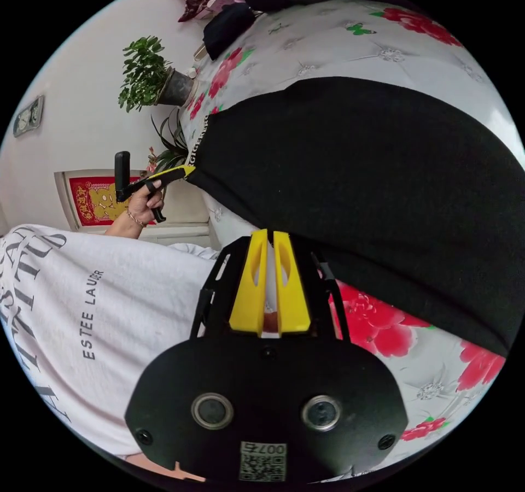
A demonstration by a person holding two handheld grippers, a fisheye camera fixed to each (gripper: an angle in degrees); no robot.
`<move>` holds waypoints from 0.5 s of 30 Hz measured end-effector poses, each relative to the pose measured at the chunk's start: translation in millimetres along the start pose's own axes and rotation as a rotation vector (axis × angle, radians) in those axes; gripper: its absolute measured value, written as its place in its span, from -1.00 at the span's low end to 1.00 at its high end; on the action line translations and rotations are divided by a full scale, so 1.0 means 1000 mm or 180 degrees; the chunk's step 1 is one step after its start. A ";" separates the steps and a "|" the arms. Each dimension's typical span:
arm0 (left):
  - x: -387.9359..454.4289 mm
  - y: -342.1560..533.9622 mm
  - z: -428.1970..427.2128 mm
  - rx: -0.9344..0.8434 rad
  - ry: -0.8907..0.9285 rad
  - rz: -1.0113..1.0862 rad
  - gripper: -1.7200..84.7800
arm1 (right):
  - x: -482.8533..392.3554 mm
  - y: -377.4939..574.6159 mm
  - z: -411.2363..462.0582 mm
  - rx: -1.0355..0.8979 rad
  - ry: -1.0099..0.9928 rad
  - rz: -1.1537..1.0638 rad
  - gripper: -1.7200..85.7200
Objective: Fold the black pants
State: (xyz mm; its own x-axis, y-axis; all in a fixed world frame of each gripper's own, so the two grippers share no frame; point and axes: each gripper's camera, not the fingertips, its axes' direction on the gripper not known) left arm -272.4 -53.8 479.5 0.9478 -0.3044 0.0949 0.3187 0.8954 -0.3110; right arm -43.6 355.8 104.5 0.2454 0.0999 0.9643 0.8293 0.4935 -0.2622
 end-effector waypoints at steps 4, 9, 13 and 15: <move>-0.031 0.013 0.007 0.0195 0.0388 -0.0438 -0.97 | -0.009 0.005 -0.010 -0.0093 0.0026 -0.0228 -0.93; -0.025 0.023 0.001 0.0291 0.0244 -0.0470 -0.92 | 0.013 0.057 -0.103 0.0529 -0.0170 -0.0101 -0.87; -0.031 0.030 -0.014 0.0406 0.0035 -0.0856 -0.83 | 0.086 0.173 -0.235 0.1829 0.0720 0.1044 -0.81; -0.039 0.035 -0.021 0.0452 0.0080 -0.1162 -0.80 | 0.125 0.235 -0.288 0.2408 0.0975 0.1695 -0.80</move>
State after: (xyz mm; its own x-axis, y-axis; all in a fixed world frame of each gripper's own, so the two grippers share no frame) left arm -298.4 -17.3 445.2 0.7719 -0.6175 0.1513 0.6347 0.7623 -0.1269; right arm 326.2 235.7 152.2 0.7034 0.2944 0.6469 0.0567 0.8840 -0.4640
